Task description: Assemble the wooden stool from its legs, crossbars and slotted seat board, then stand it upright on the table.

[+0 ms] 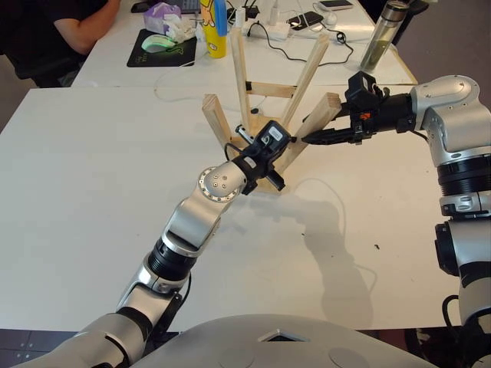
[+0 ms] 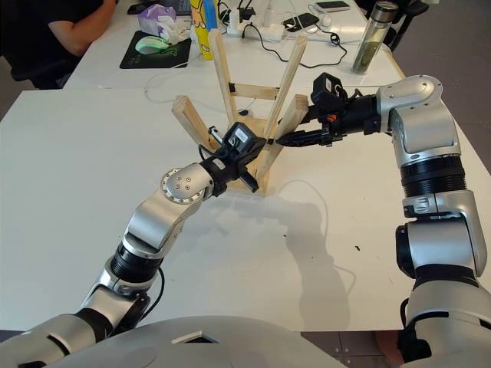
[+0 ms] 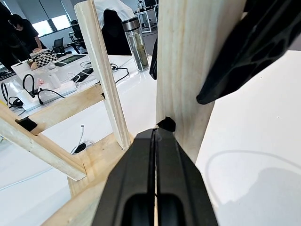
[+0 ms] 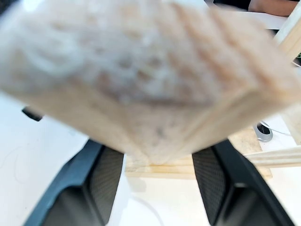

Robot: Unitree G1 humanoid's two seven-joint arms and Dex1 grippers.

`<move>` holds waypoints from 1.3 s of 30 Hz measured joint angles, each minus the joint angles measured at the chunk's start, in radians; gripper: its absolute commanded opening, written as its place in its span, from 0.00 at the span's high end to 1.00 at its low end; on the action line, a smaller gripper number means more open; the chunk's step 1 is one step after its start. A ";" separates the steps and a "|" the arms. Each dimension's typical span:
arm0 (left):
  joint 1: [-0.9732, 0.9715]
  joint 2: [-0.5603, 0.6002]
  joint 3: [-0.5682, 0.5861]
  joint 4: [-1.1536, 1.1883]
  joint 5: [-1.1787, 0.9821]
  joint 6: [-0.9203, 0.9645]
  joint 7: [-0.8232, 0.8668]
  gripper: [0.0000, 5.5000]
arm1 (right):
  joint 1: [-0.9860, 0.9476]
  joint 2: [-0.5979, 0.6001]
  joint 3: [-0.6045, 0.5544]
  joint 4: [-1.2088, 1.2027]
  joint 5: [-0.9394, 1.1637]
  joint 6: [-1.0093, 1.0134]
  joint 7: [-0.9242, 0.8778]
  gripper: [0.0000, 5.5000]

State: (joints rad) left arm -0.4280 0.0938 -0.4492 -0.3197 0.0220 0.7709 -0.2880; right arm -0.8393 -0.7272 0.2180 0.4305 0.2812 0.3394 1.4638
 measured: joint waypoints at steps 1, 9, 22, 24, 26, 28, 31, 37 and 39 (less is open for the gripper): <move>-0.002 0.002 -0.001 0.001 0.000 0.000 0.000 1.00 | 0.000 0.000 0.000 -0.003 0.000 0.002 -0.001 0.62; 0.001 -0.013 0.096 -0.097 -0.043 -0.185 -0.006 1.00 | 0.000 -0.001 0.003 -0.011 0.000 0.003 -0.002 0.62; 0.125 0.101 0.483 -0.255 0.173 -0.484 0.217 1.00 | 0.003 -0.005 0.004 -0.017 0.000 -0.001 -0.008 0.62; 0.149 0.095 0.483 -0.210 0.178 -0.452 0.227 1.00 | 0.005 -0.005 0.004 -0.018 0.000 -0.002 -0.011 0.62; 0.155 0.076 0.449 -0.155 0.178 -0.397 0.218 1.00 | 0.009 -0.004 0.004 -0.028 0.000 0.000 -0.013 0.62; 0.155 0.063 0.399 -0.129 0.177 -0.355 0.197 1.00 | 0.016 -0.004 0.004 -0.038 0.000 0.003 -0.018 0.62; 0.156 0.038 0.314 -0.115 0.176 -0.291 0.162 1.00 | 0.030 -0.006 0.004 -0.064 0.000 0.009 -0.031 0.62; 0.167 0.032 0.281 -0.105 0.177 -0.215 0.155 1.00 | 0.047 -0.006 0.002 -0.100 0.002 0.031 -0.051 0.62; 0.173 0.032 0.272 -0.105 0.177 -0.197 0.150 1.00 | 0.057 -0.005 -0.006 -0.106 0.009 0.033 -0.059 0.62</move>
State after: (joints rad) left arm -0.2546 0.1257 -0.1769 -0.4245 0.1990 0.5743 -0.1384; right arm -0.7826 -0.7319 0.2124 0.3244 0.2906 0.3723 1.4047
